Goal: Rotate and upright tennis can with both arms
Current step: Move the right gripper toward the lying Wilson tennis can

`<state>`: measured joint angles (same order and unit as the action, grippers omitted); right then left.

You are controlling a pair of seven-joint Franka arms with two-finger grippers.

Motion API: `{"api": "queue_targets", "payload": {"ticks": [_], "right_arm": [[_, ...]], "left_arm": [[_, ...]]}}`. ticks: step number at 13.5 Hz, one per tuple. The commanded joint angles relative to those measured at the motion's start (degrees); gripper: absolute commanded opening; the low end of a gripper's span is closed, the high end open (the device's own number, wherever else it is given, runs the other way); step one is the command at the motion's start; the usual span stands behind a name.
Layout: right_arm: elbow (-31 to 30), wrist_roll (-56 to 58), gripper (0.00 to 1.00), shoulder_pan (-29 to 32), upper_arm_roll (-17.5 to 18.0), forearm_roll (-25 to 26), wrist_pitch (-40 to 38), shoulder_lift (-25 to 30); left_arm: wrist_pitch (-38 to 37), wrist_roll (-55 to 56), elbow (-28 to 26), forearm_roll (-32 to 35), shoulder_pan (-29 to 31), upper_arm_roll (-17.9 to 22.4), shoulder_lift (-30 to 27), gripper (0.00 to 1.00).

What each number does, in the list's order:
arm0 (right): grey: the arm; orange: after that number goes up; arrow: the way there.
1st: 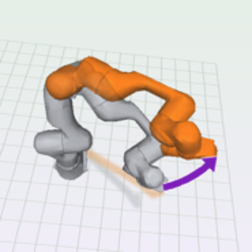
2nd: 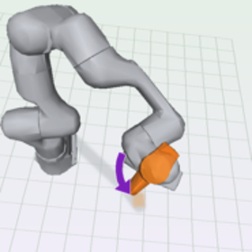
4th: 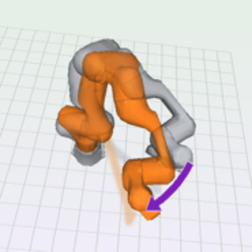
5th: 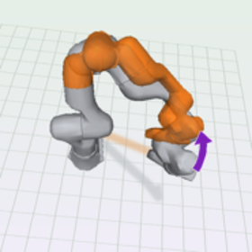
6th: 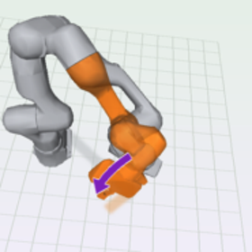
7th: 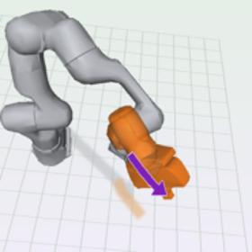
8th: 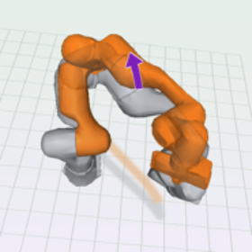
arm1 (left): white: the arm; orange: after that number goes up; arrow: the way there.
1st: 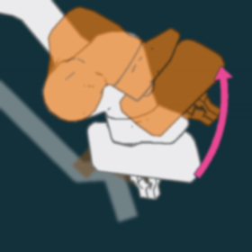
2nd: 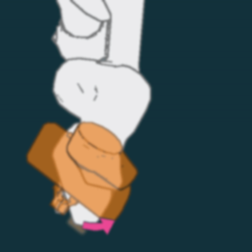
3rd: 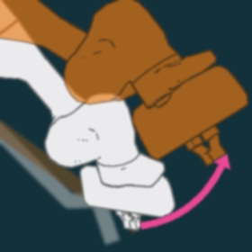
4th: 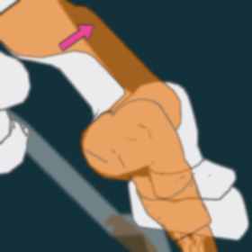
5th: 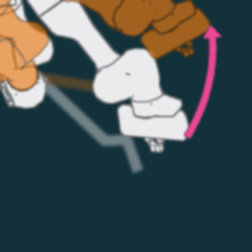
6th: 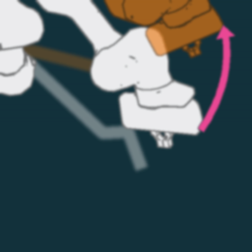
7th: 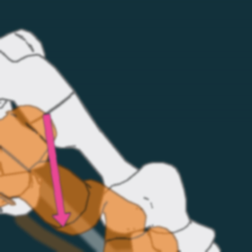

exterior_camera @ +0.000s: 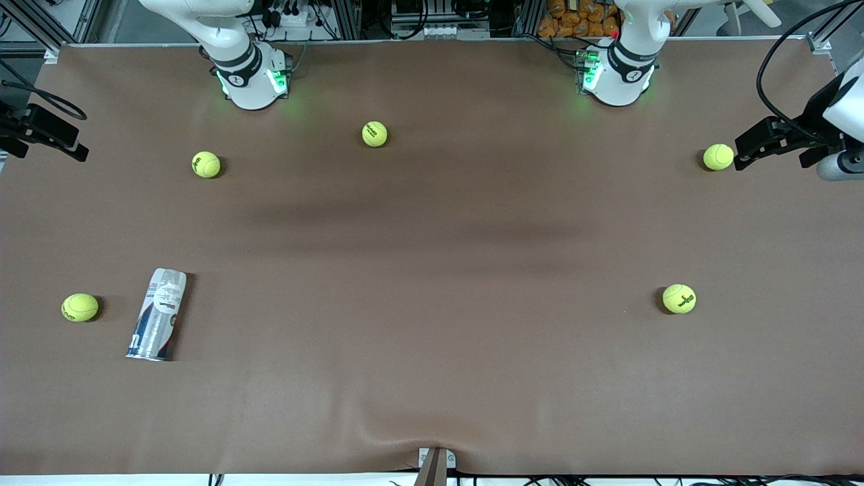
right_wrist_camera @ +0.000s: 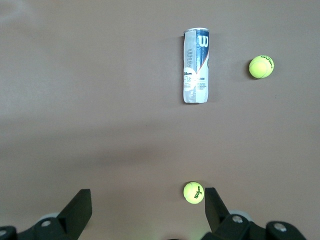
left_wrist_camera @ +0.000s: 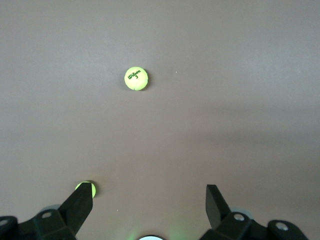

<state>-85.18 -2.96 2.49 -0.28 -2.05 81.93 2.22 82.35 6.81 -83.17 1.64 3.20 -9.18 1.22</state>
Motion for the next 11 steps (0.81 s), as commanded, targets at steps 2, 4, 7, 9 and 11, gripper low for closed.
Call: {"api": "queue_targets", "payload": {"ticks": [2,4,7,9,11], "right_arm": [[0.71,0.76,1.0,0.06,-0.07,0.21,-0.89,-0.11],[0.71,0.77,1.0,0.24,-0.15,0.21,-0.89,-0.11],[0.54,0.85,1.0,0.33,-0.16,0.21,-0.89,-0.2],[0.1,0.85,1.0,0.41,-0.16,0.21,-0.89,-0.55],[-0.43,0.85,1.0,0.59,-0.24,0.21,-0.63,-1.77]], "left_arm": [[-1.84,0.48,0.47,1.0,-0.03,-0.49,-0.52,1.0],[-2.02,0.48,0.47,0.74,0.05,-0.32,-0.52,1.0],[-2.28,0.31,0.47,1.09,0.14,-0.4,-0.52,1.0],[-2.72,0.3,0.47,1.26,0.06,-0.4,-0.52,1.0],[-2.63,0.13,0.47,1.44,-0.12,-0.49,-0.52,1.0]]}}
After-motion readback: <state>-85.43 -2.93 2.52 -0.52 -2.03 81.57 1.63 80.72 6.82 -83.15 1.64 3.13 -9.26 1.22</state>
